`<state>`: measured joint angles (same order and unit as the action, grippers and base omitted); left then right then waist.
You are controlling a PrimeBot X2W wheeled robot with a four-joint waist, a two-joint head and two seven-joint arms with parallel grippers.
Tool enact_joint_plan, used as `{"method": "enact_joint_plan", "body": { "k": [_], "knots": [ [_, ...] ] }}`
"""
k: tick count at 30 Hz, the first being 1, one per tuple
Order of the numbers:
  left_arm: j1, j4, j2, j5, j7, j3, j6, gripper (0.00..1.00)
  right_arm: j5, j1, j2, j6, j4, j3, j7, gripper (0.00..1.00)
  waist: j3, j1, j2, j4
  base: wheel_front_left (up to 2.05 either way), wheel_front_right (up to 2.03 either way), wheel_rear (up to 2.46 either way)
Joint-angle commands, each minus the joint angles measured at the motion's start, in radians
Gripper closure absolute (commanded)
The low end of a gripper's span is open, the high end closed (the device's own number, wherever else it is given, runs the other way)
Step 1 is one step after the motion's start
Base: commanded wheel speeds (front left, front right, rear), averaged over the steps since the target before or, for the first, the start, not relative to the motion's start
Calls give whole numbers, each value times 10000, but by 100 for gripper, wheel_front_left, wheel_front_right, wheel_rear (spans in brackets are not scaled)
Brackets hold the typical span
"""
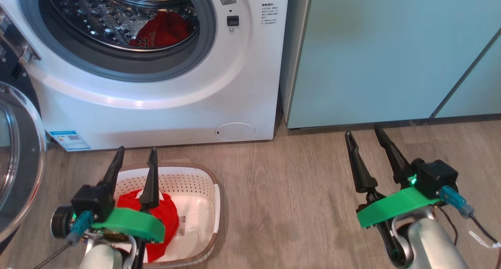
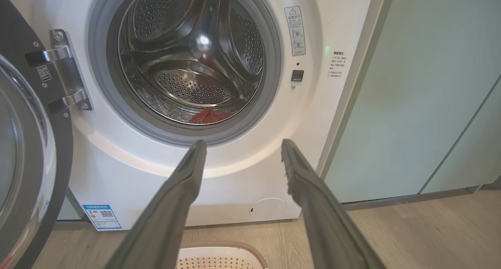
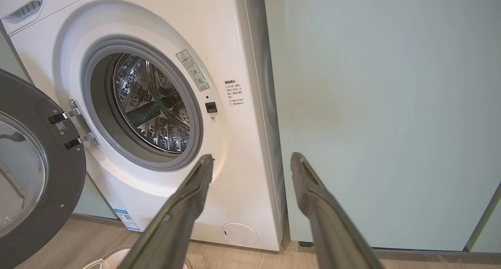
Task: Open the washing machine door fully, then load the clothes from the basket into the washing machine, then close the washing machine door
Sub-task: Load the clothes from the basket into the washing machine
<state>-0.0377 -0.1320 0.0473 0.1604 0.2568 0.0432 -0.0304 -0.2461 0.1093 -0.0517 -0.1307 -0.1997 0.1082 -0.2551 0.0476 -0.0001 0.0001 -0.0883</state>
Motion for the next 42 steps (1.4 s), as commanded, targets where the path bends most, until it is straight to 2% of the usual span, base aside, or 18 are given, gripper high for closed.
{"method": "enact_joint_plan", "body": {
  "k": [1, 31, 42],
  "knots": [
    [-233, 383, 32, 92, 49, -217, 92, 0, -6, 142, 15, 0, 296, 274, -67, 0, 9, 1, -1, -7, 0, 0, 0],
    [-290, 148, 30, 257, 49, -131, 243, 0, 52, 144, 15, 0, 281, 278, -67, 0, 62, 1, -1, -45, 0, 0, 0],
    [-855, -1116, 30, 142, 49, -133, 279, 0, 197, 457, 15, 0, 486, 210, -67, 0, 1357, 1, -1, -87, 0, 0, 0]
  ]
}}
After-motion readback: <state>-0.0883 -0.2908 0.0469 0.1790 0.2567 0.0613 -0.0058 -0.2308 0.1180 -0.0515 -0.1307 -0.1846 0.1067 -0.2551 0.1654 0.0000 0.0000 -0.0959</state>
